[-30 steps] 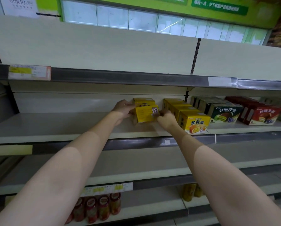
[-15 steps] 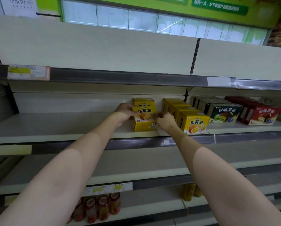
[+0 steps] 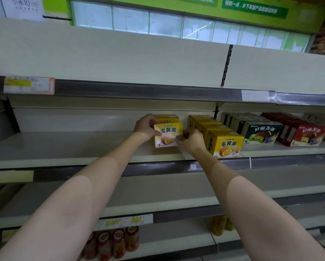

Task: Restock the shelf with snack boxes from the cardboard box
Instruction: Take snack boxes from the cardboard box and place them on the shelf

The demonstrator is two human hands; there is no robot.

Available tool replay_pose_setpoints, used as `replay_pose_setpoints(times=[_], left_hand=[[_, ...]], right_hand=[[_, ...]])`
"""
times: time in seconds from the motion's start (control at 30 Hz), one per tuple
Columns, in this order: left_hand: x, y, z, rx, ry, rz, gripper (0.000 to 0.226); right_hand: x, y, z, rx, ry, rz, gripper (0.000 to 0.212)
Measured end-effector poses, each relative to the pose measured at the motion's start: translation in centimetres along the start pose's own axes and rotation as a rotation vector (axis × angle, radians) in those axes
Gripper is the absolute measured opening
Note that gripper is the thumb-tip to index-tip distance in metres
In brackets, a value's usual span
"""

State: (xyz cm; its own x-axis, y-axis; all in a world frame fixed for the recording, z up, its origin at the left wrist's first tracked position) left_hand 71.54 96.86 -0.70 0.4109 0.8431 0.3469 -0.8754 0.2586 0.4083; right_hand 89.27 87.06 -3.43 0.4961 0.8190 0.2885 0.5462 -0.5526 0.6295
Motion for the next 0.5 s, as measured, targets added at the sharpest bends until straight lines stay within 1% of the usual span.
replay_pose_setpoints(times=[0.13, 0.3, 0.4, 0.5], left_hand=[[0.2, -0.7, 0.2, 0.147, -0.079, -0.001, 0.043], [1.1, -1.3, -0.2, 0.298, -0.156, -0.009, 0.041], [1.6, -1.7, -0.3, 0.348, -0.202, 0.004, 0.044], [2.1, -2.1, -0.7, 0.383, -0.235, 0.013, 0.043]], right_hand=[[0.7, -0.5, 0.6, -0.058, -0.045, -0.017, 0.023], [1.5, -0.8, 0.6, -0.158, -0.034, -0.034, 0.026], [2.0, -1.1, 0.1, -0.174, -0.031, -0.033, 0.044], [2.6, -1.7, 0.3, -0.195, 0.023, -0.033, 0.059]])
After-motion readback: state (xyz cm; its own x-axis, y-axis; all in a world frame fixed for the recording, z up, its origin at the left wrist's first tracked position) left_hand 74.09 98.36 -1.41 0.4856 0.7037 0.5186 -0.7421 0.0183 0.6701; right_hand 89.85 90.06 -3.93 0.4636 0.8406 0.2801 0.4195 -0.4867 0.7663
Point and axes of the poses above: each hand's wrist, its own x-axis towards the middle knuckle, its own y-axis out of the back of the hand, z = x × y, the point moved 3 cm from there along x, towards the middle knuckle, and after that the axes turned 3 degrees about -x, right-handed, at the moved point
